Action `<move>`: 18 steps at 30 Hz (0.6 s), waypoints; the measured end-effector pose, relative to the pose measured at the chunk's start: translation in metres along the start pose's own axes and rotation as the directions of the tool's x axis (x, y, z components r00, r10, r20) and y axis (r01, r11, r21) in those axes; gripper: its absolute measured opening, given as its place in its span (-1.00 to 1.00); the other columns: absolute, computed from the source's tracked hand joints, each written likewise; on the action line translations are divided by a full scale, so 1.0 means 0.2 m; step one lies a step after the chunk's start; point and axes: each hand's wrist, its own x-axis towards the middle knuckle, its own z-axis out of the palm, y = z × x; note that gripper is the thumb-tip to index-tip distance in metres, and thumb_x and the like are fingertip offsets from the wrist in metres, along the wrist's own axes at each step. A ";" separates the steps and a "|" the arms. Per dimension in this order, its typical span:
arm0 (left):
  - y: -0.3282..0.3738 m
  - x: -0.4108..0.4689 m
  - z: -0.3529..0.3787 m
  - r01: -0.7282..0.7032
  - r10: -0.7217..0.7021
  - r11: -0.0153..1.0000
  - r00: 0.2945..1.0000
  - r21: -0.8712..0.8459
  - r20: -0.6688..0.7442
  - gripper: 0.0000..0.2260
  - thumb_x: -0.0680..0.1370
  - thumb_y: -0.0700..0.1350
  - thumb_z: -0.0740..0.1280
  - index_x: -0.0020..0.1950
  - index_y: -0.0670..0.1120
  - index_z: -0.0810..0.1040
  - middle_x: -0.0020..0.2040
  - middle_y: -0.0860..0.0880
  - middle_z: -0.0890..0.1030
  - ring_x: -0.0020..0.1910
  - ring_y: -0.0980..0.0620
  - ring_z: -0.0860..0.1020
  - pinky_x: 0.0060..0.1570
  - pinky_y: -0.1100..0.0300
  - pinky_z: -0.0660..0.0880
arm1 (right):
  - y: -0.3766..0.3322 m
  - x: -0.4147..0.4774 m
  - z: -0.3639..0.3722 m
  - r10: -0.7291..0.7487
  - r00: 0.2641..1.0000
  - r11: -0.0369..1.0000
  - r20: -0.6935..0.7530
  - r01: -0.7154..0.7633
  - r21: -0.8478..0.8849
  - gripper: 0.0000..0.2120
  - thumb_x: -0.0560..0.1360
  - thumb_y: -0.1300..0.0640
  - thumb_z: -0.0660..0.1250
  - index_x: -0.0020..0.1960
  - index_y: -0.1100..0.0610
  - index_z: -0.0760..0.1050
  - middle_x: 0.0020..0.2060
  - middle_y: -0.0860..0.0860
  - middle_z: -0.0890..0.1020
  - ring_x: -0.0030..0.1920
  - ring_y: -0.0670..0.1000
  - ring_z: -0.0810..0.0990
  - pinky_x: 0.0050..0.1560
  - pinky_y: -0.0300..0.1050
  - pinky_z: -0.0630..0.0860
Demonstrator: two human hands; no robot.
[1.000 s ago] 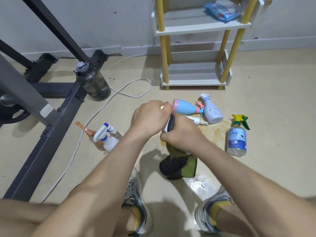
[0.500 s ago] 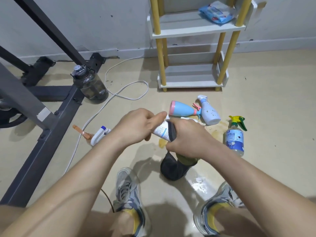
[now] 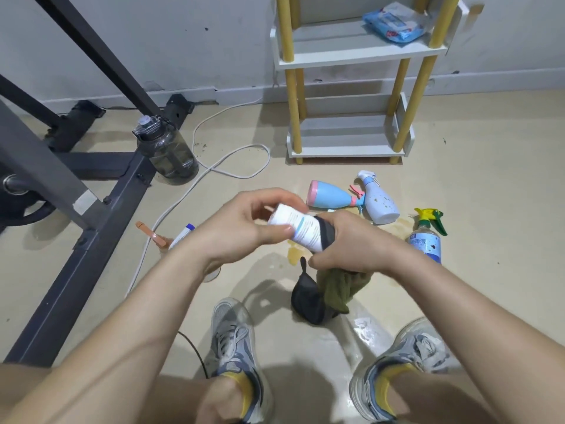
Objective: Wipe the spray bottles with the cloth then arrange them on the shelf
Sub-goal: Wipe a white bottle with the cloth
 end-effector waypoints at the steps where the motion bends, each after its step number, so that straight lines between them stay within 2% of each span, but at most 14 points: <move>1: 0.01 -0.02 -0.03 -0.037 0.041 0.998 0.997 -0.058 0.069 -0.75 0.53 -0.38 0.36 0.03 -0.04 0.64 -0.03 0.11 0.65 -0.05 0.18 0.58 -0.12 0.40 0.46 | 0.01 -0.01 -0.01 0.052 0.997 0.996 0.059 -0.057 0.071 -0.78 0.32 0.14 0.48 -0.16 0.10 0.44 -0.38 -0.07 0.43 -0.42 -0.06 0.41 -0.41 -0.22 0.34; 2: 0.01 -0.03 -0.06 -0.040 0.054 0.991 0.993 -0.132 0.109 -0.72 0.53 -0.35 0.38 0.12 -0.02 0.62 0.07 0.14 0.65 0.06 0.18 0.59 -0.03 0.37 0.49 | 0.01 -0.02 -0.02 0.073 0.995 0.994 0.074 -0.079 0.082 -0.79 0.33 0.16 0.47 -0.19 0.09 0.42 -0.39 -0.07 0.41 -0.44 -0.06 0.39 -0.42 -0.23 0.32; 3: 0.03 -0.03 -0.07 0.019 0.003 0.983 0.993 -0.180 0.122 -0.72 0.54 -0.21 0.40 0.22 0.03 0.59 0.12 0.15 0.64 0.10 0.16 0.60 0.01 0.32 0.53 | 0.01 -0.02 -0.02 0.056 0.998 0.998 0.043 -0.058 0.036 -0.78 0.34 0.16 0.46 -0.20 0.08 0.40 -0.39 -0.07 0.41 -0.44 -0.06 0.39 -0.42 -0.21 0.33; 4: 0.05 -0.03 -0.06 0.101 -0.083 0.982 0.990 -0.162 0.112 -0.70 0.54 -0.02 0.40 0.27 0.08 0.55 0.10 0.12 0.65 0.05 0.10 0.64 -0.04 0.28 0.57 | 0.01 -0.01 0.00 0.004 1.000 0.999 -0.014 -0.005 -0.053 -0.78 0.33 0.16 0.45 -0.21 0.08 0.38 -0.39 -0.07 0.42 -0.41 -0.05 0.41 -0.40 -0.16 0.35; 5: 0.06 -0.02 -0.03 0.186 -0.178 0.977 0.981 -0.104 0.082 -0.68 0.54 0.15 0.34 0.25 0.09 0.55 0.00 0.08 0.67 -0.09 0.03 0.67 -0.19 0.26 0.59 | 0.01 -0.01 0.01 -0.061 0.996 0.986 -0.067 0.050 -0.156 -0.77 0.31 0.13 0.44 -0.21 0.06 0.37 -0.37 -0.07 0.44 -0.37 -0.03 0.44 -0.37 -0.10 0.39; 6: 0.05 0.00 0.00 0.236 -0.235 0.972 0.971 -0.016 0.032 -0.67 0.55 0.23 0.28 0.16 0.05 0.58 -0.14 0.06 0.65 -0.27 -0.01 0.65 -0.36 0.23 0.54 | 0.00 0.00 0.03 -0.120 0.988 0.966 -0.100 0.093 -0.240 -0.77 0.29 0.11 0.43 -0.20 0.04 0.37 -0.36 -0.07 0.47 -0.33 -0.01 0.47 -0.34 -0.06 0.44; 7: 0.05 0.01 0.03 0.231 -0.228 0.970 0.973 0.076 -0.041 -0.66 0.58 0.25 0.22 0.04 0.02 0.60 -0.27 0.06 0.60 -0.39 -0.01 0.59 -0.44 0.20 0.45 | 0.00 0.00 0.04 -0.161 0.980 0.951 -0.119 0.121 -0.286 -0.77 0.28 0.09 0.42 -0.18 0.02 0.38 -0.35 -0.07 0.48 -0.30 0.00 0.50 -0.31 -0.03 0.48; 9: 0.00 0.03 0.06 0.135 -0.118 0.979 0.986 0.152 -0.116 -0.73 0.61 0.14 0.26 -0.11 0.00 0.61 -0.37 0.11 0.52 -0.43 0.04 0.48 -0.38 0.20 0.37 | 0.00 0.01 0.03 -0.174 0.976 0.950 -0.128 0.132 -0.284 -0.77 0.28 0.08 0.43 -0.17 0.02 0.40 -0.34 -0.07 0.50 -0.29 0.00 0.50 -0.30 -0.02 0.49; 11: -0.02 0.02 0.06 0.037 -0.028 0.994 0.995 0.105 -0.091 -0.92 0.59 -0.08 0.36 -0.05 0.00 0.64 -0.22 0.11 0.57 -0.32 0.13 0.49 -0.26 0.25 0.41 | 0.01 0.02 0.02 -0.098 0.993 0.985 -0.070 0.086 -0.150 -0.78 0.29 0.12 0.46 -0.17 0.09 0.43 -0.36 -0.06 0.48 -0.35 -0.01 0.46 -0.32 -0.06 0.41; 13: -0.03 0.01 0.04 -0.047 0.048 0.997 0.999 0.064 -0.012 -0.81 0.52 -0.29 0.41 0.01 -0.02 0.67 -0.01 0.04 0.59 -0.14 0.16 0.54 -0.17 0.34 0.42 | 0.02 0.00 0.00 0.012 0.998 0.996 0.055 -0.017 0.088 -0.77 0.31 0.16 0.48 -0.15 0.16 0.47 -0.37 -0.03 0.44 -0.38 -0.02 0.41 -0.33 -0.11 0.33; 15: 0.00 0.00 0.03 -0.086 0.087 0.994 0.996 -0.062 0.012 -0.75 0.46 -0.28 0.46 0.08 -0.01 0.66 0.09 -0.03 0.59 -0.03 0.13 0.57 -0.12 0.32 0.48 | 0.02 0.00 -0.01 0.028 0.997 0.988 0.074 -0.039 0.147 -0.78 0.31 0.17 0.48 -0.13 0.17 0.48 -0.36 -0.02 0.45 -0.37 -0.02 0.42 -0.32 -0.12 0.34; 16: 0.01 0.01 0.02 -0.052 0.048 0.991 0.998 -0.127 -0.038 -0.74 0.46 -0.16 0.47 0.13 0.02 0.63 0.11 -0.05 0.62 -0.03 0.12 0.59 -0.11 0.28 0.54 | 0.01 0.00 -0.01 -0.011 1.000 0.998 0.018 0.010 0.062 -0.78 0.31 0.16 0.46 -0.13 0.16 0.46 -0.36 -0.02 0.46 -0.35 -0.01 0.45 -0.32 -0.09 0.36; 17: 0.03 0.02 0.03 0.010 -0.026 0.987 0.994 -0.157 -0.103 -0.75 0.48 -0.01 0.45 0.14 0.05 0.61 0.09 -0.08 0.65 -0.07 0.10 0.62 -0.12 0.23 0.58 | 0.00 0.00 0.00 -0.071 0.996 0.992 -0.056 0.064 -0.109 -0.79 0.32 0.14 0.43 -0.13 0.13 0.43 -0.35 -0.03 0.48 -0.32 0.02 0.48 -0.31 -0.07 0.40; 18: 0.04 0.03 0.03 0.087 -0.107 0.989 0.980 -0.121 -0.170 -0.75 0.51 0.12 0.39 0.11 0.04 0.61 0.01 -0.12 0.67 -0.18 0.07 0.64 -0.21 0.21 0.59 | -0.01 -0.01 0.01 -0.145 0.980 0.943 -0.136 0.095 -0.320 -0.79 0.33 0.11 0.40 -0.11 0.10 0.40 -0.34 -0.02 0.50 -0.29 0.07 0.51 -0.31 -0.05 0.43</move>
